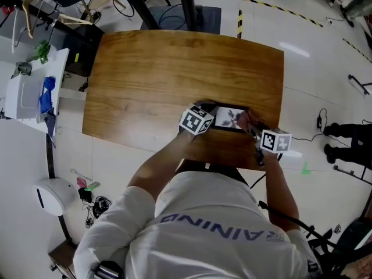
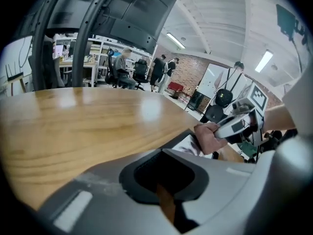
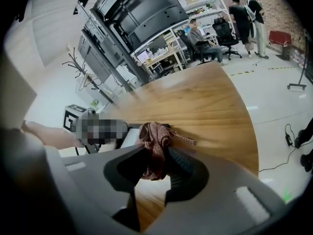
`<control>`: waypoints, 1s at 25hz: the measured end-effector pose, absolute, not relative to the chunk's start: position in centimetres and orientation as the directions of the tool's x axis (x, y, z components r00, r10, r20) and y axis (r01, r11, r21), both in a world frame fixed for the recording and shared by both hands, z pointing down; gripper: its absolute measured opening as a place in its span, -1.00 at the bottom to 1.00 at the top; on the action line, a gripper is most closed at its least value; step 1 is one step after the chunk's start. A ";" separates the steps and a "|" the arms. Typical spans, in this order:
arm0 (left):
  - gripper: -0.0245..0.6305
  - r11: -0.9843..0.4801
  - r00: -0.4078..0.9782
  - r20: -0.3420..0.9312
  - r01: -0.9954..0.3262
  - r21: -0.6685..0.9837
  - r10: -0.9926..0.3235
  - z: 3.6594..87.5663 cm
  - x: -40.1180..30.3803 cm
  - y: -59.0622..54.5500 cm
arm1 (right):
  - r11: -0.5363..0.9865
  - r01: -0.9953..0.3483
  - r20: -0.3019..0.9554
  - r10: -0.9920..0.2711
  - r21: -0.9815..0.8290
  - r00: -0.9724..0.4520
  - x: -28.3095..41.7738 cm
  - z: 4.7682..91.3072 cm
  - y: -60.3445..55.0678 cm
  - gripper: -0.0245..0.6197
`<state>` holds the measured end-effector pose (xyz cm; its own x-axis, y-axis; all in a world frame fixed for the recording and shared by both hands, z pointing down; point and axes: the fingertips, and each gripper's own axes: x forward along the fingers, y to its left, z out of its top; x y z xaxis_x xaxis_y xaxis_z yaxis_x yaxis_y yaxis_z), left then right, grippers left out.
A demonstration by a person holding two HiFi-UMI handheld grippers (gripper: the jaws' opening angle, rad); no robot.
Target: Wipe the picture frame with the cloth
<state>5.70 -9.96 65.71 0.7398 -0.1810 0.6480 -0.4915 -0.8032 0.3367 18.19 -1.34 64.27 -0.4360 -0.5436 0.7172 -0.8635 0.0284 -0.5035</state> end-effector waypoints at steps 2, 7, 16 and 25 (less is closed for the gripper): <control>-0.91 -0.802 0.741 0.647 -0.493 0.338 -0.183 65.7 5.8 -10.4 | 0.029 -0.864 0.716 -0.547 -0.503 -0.435 18.2 64.2 -1.5 -0.57; -0.91 -0.798 0.751 0.635 -0.490 0.351 -0.182 65.8 6.0 -10.2 | 0.077 -0.834 0.677 -0.546 -0.547 -0.494 15.9 62.8 -1.6 -0.58; -0.91 -0.802 0.755 0.633 -0.481 0.354 -0.173 65.6 6.1 -10.1 | 0.243 -0.724 0.636 -0.354 -0.646 -0.686 4.9 64.4 -1.7 -0.58; -0.91 -0.818 0.752 0.630 -0.478 0.319 -0.194 65.5 6.0 -10.0 | 0.171 -0.767 0.674 -0.386 -0.618 -0.629 7.9 64.4 -1.1 -0.57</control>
<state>5.98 -10.00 65.53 0.7525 -0.1935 0.6296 -0.4778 -0.8183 0.3195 7.91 -1.10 64.43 -0.6294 -0.3861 0.6744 -0.7672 0.1709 -0.6182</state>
